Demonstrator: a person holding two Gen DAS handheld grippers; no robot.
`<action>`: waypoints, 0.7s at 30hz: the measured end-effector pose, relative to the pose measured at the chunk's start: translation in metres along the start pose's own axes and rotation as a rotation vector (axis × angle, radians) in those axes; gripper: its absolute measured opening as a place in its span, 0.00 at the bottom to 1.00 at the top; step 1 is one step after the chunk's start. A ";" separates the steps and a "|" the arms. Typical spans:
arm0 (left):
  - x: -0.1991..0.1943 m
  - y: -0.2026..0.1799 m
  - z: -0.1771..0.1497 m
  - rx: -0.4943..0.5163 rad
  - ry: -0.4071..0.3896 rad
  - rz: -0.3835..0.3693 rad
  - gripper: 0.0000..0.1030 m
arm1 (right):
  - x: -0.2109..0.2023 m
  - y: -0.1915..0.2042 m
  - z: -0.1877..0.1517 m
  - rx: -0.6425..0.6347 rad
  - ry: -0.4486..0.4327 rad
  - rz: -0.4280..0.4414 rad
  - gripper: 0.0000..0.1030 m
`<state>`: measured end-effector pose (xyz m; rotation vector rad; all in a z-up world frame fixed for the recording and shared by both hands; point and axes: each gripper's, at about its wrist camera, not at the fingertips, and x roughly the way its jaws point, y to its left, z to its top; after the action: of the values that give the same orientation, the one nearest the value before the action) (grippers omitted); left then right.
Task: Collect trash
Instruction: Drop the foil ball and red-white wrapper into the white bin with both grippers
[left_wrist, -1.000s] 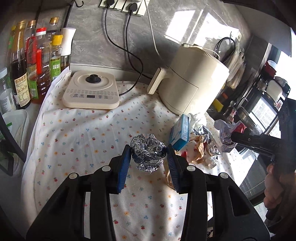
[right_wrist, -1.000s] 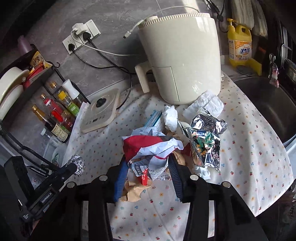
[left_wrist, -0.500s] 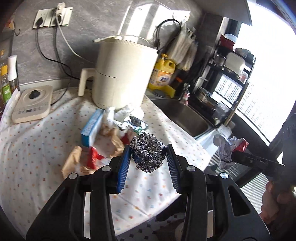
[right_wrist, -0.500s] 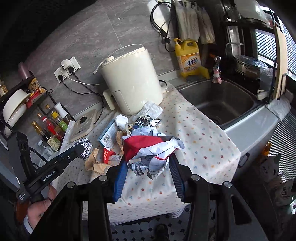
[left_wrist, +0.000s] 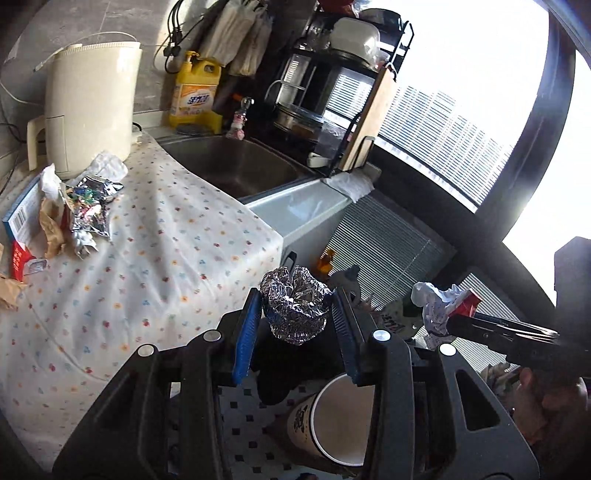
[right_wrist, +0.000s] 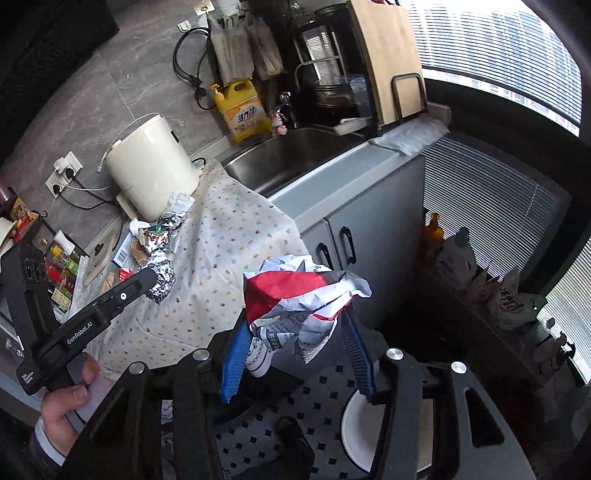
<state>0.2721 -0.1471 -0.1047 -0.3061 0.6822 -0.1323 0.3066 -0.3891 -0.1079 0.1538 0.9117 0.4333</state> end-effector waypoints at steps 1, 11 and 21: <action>0.006 -0.010 -0.005 0.008 0.011 -0.010 0.38 | -0.001 -0.012 -0.006 0.015 0.013 -0.008 0.48; 0.073 -0.079 -0.078 0.018 0.160 -0.083 0.38 | 0.015 -0.109 -0.081 0.108 0.157 -0.063 0.71; 0.127 -0.111 -0.139 -0.005 0.302 -0.132 0.39 | 0.011 -0.174 -0.120 0.206 0.185 -0.119 0.88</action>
<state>0.2791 -0.3123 -0.2471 -0.3392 0.9611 -0.3071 0.2693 -0.5480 -0.2432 0.2488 1.1416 0.2451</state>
